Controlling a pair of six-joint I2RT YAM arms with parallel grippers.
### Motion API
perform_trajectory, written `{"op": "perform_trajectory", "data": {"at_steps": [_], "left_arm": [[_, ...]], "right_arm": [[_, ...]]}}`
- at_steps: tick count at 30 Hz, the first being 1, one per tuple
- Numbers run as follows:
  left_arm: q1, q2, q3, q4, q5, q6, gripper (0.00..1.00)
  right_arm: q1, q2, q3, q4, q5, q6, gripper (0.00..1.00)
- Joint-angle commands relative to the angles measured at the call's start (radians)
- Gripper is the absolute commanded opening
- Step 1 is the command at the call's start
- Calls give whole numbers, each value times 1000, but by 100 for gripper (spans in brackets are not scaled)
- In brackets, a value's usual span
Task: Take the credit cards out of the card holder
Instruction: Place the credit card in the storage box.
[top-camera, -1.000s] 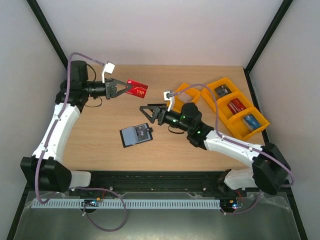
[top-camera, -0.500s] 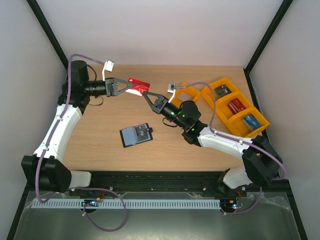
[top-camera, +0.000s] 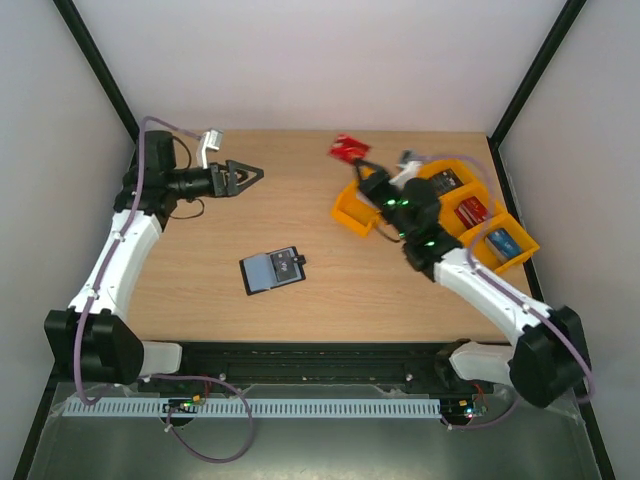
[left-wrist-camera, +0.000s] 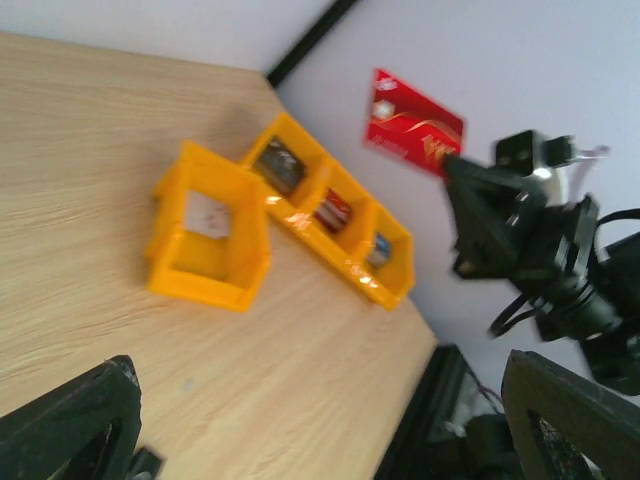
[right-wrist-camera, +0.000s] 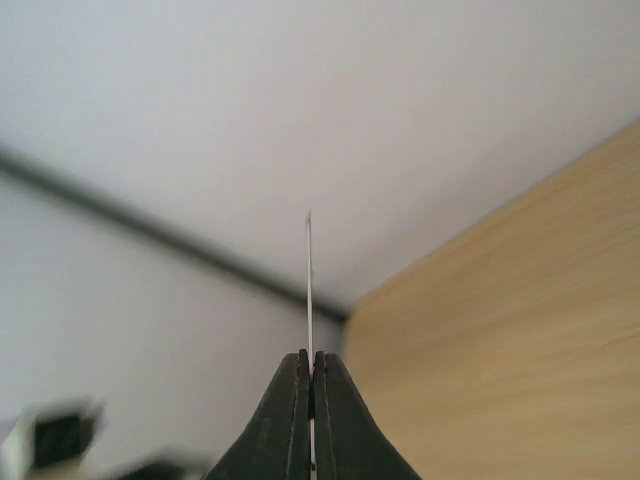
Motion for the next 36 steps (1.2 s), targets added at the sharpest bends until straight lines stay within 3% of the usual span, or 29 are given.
{"op": "perform_trajectory", "data": {"at_steps": [1, 4, 7, 12, 16, 25, 36], "left_arm": [[65, -25, -46, -60, -126, 82, 99], [103, -35, -85, -26, -109, 74, 99], [122, -32, -99, -15, -91, 76, 99], [125, -26, -99, -28, -59, 102, 99], [125, -27, -103, -30, -46, 111, 99], [129, -13, -103, -36, -43, 115, 99], [140, -1, -106, -30, -32, 110, 99]], "right_arm": [[-280, -140, -14, -415, 69, -62, 2], [-535, -226, -67, -563, 14, -111, 2], [-798, -262, -126, -603, -73, -167, 2], [-1007, -110, -121, -628, -270, -255, 2], [-1045, 37, -84, -595, -345, -280, 2], [-1049, 197, -46, -507, -328, -257, 2], [-1049, 203, -67, -348, -331, -148, 2]]}}
